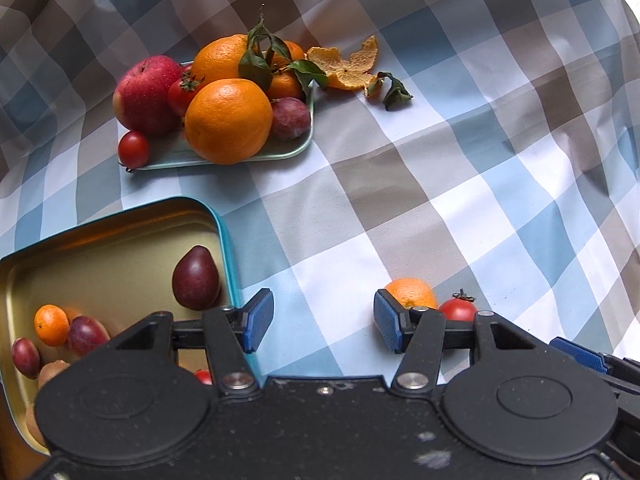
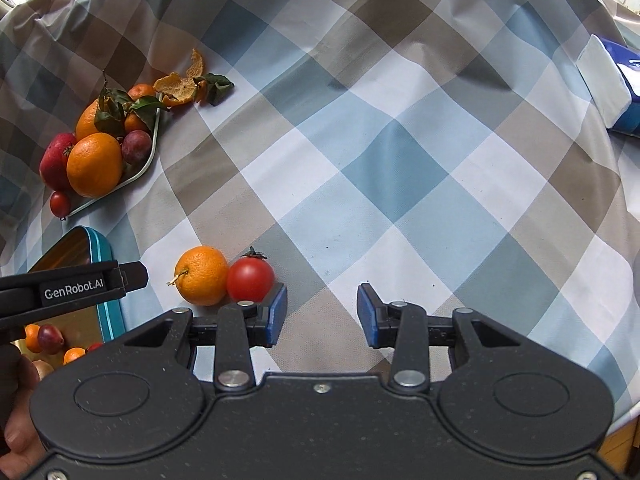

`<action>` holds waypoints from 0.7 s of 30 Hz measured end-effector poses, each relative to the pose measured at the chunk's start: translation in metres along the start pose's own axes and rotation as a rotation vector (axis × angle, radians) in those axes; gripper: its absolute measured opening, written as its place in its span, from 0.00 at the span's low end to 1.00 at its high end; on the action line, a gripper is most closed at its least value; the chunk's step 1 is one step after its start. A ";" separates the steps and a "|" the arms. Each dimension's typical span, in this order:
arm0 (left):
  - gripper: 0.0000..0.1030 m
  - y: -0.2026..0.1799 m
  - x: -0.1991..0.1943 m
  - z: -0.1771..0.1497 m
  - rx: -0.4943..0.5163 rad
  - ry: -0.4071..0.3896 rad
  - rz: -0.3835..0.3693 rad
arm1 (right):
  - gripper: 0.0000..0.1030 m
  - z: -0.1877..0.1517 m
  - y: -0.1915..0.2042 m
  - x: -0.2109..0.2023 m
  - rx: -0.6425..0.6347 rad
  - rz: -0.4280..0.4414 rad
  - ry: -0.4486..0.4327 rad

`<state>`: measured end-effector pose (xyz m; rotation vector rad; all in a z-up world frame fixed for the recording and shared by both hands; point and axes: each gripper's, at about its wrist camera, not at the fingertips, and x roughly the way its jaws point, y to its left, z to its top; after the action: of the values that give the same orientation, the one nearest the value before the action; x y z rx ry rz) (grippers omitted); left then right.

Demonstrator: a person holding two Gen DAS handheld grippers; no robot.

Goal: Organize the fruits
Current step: 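Grasp the loose tangerine with the left tool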

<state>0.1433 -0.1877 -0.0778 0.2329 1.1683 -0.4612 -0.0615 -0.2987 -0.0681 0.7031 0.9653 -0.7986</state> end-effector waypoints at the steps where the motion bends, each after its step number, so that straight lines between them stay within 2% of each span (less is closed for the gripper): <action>1: 0.55 -0.002 0.001 0.001 -0.008 -0.001 -0.015 | 0.47 0.000 -0.002 0.000 0.003 0.000 0.002; 5: 0.55 -0.012 0.001 0.004 -0.030 0.002 -0.058 | 0.47 -0.002 -0.013 -0.002 0.021 -0.002 0.004; 13: 0.56 -0.026 -0.005 0.001 -0.006 -0.033 -0.046 | 0.47 -0.006 -0.033 -0.006 0.057 -0.012 0.009; 21: 0.55 -0.030 0.018 0.003 -0.023 0.021 -0.029 | 0.47 -0.010 -0.038 -0.012 0.049 -0.003 0.002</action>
<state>0.1376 -0.2195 -0.0916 0.2020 1.1985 -0.4715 -0.1020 -0.3074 -0.0677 0.7453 0.9517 -0.8261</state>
